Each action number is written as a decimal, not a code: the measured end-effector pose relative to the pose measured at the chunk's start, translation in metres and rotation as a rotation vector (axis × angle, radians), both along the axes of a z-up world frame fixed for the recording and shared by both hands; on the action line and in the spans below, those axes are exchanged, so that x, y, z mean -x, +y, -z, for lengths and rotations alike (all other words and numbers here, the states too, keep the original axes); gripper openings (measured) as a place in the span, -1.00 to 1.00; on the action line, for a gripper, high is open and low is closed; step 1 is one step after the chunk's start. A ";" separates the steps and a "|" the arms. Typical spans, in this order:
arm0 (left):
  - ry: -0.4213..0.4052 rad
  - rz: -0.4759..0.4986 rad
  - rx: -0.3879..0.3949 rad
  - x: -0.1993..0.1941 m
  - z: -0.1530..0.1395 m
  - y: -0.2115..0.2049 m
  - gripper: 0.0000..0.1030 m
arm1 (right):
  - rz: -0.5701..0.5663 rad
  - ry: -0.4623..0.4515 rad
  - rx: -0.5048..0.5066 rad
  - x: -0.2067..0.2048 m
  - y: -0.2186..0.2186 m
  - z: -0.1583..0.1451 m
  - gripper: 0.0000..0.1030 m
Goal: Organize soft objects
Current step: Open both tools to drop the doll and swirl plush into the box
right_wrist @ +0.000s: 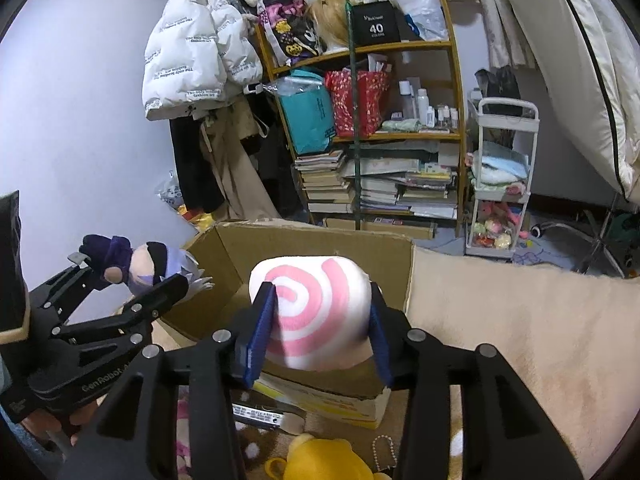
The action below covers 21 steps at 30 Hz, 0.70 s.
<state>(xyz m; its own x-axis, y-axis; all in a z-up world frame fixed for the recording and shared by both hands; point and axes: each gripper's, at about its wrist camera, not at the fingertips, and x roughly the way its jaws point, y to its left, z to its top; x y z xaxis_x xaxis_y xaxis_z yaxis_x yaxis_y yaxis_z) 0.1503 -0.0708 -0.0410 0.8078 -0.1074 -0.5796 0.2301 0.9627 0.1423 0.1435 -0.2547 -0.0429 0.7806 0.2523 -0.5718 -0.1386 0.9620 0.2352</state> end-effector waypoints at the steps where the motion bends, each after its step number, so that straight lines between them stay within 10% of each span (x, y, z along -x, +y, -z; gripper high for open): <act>1: 0.010 -0.001 -0.005 -0.002 0.003 -0.001 0.29 | -0.002 0.006 -0.009 -0.001 -0.001 0.002 -0.06; 13: 0.041 -0.018 -0.030 -0.005 0.010 -0.001 0.69 | -0.003 0.084 -0.050 -0.006 -0.005 0.020 0.10; 21: 0.049 -0.036 -0.046 0.005 0.003 0.006 0.86 | 0.028 0.055 -0.085 0.004 -0.008 0.012 0.73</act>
<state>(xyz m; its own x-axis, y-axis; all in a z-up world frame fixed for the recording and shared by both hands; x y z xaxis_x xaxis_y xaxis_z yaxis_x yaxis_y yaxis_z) 0.1457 -0.0644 -0.0442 0.7810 -0.0512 -0.6225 0.2034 0.9632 0.1760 0.1396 -0.2626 -0.0550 0.7561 0.2801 -0.5915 -0.0962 0.9416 0.3228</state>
